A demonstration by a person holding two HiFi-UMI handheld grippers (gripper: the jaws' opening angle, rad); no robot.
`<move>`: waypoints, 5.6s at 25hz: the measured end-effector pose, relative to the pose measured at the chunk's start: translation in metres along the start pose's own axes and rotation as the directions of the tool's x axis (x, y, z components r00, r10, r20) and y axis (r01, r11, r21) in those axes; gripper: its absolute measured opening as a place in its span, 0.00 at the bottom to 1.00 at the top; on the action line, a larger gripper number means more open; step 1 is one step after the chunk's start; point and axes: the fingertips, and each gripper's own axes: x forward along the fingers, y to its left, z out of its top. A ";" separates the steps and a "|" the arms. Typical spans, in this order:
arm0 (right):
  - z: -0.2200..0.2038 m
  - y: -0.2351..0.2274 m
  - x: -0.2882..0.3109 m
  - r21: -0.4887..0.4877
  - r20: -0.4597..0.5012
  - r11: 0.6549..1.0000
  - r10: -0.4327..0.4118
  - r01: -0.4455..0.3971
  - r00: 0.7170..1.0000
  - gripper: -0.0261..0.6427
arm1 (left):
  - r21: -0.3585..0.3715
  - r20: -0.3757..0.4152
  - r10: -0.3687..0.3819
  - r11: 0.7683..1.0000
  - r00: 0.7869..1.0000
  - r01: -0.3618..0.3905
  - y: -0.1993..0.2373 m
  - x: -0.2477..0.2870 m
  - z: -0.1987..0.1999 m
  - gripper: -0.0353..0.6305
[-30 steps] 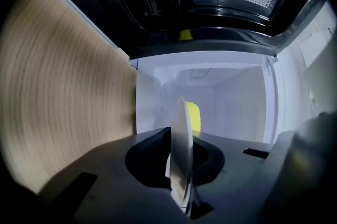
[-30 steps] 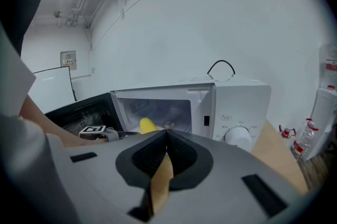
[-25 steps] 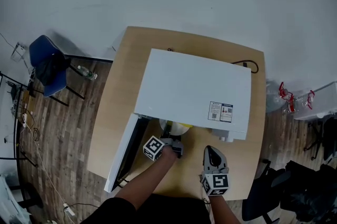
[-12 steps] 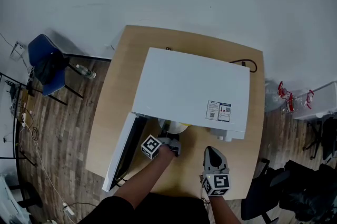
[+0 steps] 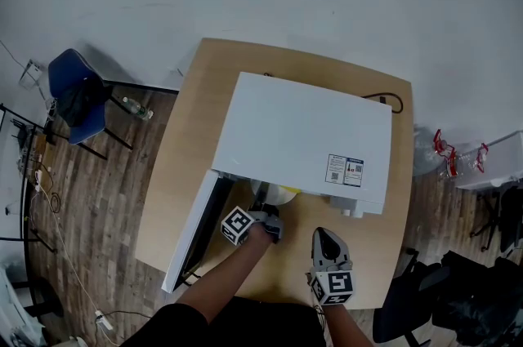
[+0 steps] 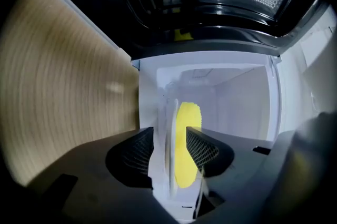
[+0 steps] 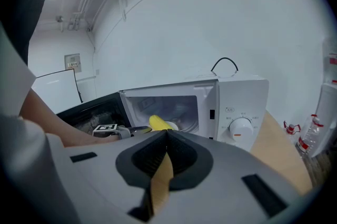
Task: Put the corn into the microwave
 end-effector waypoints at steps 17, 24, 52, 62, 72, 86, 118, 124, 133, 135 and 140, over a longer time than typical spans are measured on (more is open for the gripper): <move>-0.004 0.012 -0.009 -0.006 0.005 1.000 0.011 -0.011 1.000 0.13 | -0.050 -0.091 -0.006 0.999 0.996 0.001 0.012 -0.051 -0.028 0.30; -0.009 0.008 -0.018 0.005 -0.004 1.000 -0.004 0.004 1.000 0.13 | -0.041 -0.127 0.011 0.999 0.992 -0.016 0.007 -0.038 -0.040 0.10; -0.006 -0.003 -0.007 -0.002 -0.007 1.000 0.004 -0.004 1.000 0.13 | -0.028 -0.066 0.029 0.999 0.997 -0.031 0.003 0.006 -0.022 0.11; -0.012 0.006 -0.011 -0.001 -0.007 1.000 0.017 -0.017 1.000 0.13 | 0.078 -0.083 0.083 0.994 0.993 -0.076 0.000 -0.026 -0.013 0.22; -0.017 0.006 -0.014 0.008 -0.010 1.000 0.008 -0.008 1.000 0.13 | 0.116 -0.126 0.117 0.988 0.985 -0.103 -0.003 -0.003 -0.023 0.09; -0.014 -0.005 -0.013 0.013 -0.009 1.000 -0.004 0.004 1.000 0.13 | 0.178 -0.146 0.174 0.973 0.974 -0.147 -0.008 0.022 -0.031 0.09; 0.021 0.018 -0.094 0.095 0.149 0.990 -0.115 0.102 0.982 0.13 | 0.216 -0.303 0.033 0.976 0.952 0.035 -0.103 -0.114 -0.068 0.09; 0.033 0.053 -0.128 0.060 0.204 0.992 -0.119 0.108 0.972 0.13 | 0.271 -0.353 -0.054 0.950 0.934 0.157 -0.148 -0.197 -0.078 0.09; 0.042 0.100 -0.179 -0.004 0.252 0.993 -0.115 0.120 0.961 0.13 | 0.535 -0.394 -0.164 0.759 0.904 0.371 -0.213 -0.291 -0.074 0.09; 0.049 0.111 -0.186 -0.026 0.262 0.995 -0.090 0.100 0.961 0.13 | 0.626 -0.395 -0.164 0.672 0.904 0.395 -0.223 -0.305 -0.076 0.09; 0.057 0.130 -0.204 -0.073 0.257 0.996 -0.032 0.053 0.966 0.13 | 0.765 -0.377 -0.169 0.497 0.911 0.409 -0.240 -0.340 -0.085 0.09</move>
